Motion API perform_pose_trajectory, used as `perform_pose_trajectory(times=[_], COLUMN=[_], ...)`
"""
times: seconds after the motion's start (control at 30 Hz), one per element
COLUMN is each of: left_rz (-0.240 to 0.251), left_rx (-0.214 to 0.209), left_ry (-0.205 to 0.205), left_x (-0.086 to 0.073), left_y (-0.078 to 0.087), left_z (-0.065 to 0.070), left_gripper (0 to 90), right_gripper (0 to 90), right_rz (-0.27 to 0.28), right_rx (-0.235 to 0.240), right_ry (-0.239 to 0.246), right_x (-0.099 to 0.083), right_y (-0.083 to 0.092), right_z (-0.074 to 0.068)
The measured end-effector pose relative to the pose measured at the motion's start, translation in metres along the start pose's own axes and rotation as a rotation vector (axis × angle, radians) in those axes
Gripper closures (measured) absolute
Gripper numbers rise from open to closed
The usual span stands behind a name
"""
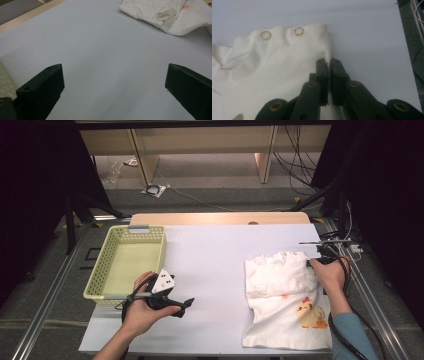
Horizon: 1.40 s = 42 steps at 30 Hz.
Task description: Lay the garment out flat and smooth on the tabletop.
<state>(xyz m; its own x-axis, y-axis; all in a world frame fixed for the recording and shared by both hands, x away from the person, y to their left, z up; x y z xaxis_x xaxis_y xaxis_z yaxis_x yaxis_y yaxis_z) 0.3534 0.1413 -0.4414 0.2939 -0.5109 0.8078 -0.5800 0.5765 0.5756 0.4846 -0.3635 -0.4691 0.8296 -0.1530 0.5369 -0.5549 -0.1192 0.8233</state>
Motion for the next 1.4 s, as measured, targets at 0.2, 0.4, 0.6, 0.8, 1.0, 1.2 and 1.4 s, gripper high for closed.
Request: perform_pose_trajectory(times=[0.2, 0.4, 0.6, 0.8, 1.0, 1.2, 1.4], left_rz=[-0.009, -0.008, -0.005, 0.002, 0.006, 0.01, 0.01], left_rx=[-0.001, -0.002, -0.003, 0.007, 0.005, 0.005, 0.004], left_ry=[-0.01, -0.011, -0.009, -0.006, -0.016, -0.02, -0.021], left_x=[-0.001, 0.0, 0.0, 0.0, 0.003, 0.005, 0.006], left_y=[0.0, 0.0, 0.0, 0.002, 0.002, 0.001, 0.002], left_z=[0.0, 0.002, 0.003, 0.0, 0.003, 0.004, 0.004], left_gripper=[2.0, 2.0, 2.1, 2.3, 2.3, 2.3, 2.3], right_gripper=[86.8, 85.8, 66.0, 63.3, 64.6, 70.8, 88.0], right_rz=[0.03, 0.049, 0.032, -0.03, -0.124, -0.18, -0.224], right_rx=[-0.016, -0.037, -0.03, -0.039, -0.015, -0.044, -0.046], right_ry=[-0.052, -0.039, 0.054, 0.102, 0.09, 0.068, 0.059], right_x=[0.002, 0.001, -0.005, -0.044, -0.117, -0.153, -0.167], right_y=[-0.003, 0.001, 0.023, 0.066, 0.109, 0.126, 0.126], right_z=[0.004, 0.011, 0.017, 0.026, 0.034, 0.035, 0.037])
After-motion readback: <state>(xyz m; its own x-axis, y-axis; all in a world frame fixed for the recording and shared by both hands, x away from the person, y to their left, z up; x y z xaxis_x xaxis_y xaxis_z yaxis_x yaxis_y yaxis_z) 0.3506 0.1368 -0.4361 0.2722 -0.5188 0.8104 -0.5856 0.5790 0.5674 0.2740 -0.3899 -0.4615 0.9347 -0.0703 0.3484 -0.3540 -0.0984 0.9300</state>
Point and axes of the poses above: each handheld gripper's, and its own axes: y roughly backward along the jaws, x roughly out of its top, z roughly to its right, the point moved 1 cm from there along -y, roughly forward along the jaws, and after that the axes turned 5 degrees about -y, right-handed, at the moved point
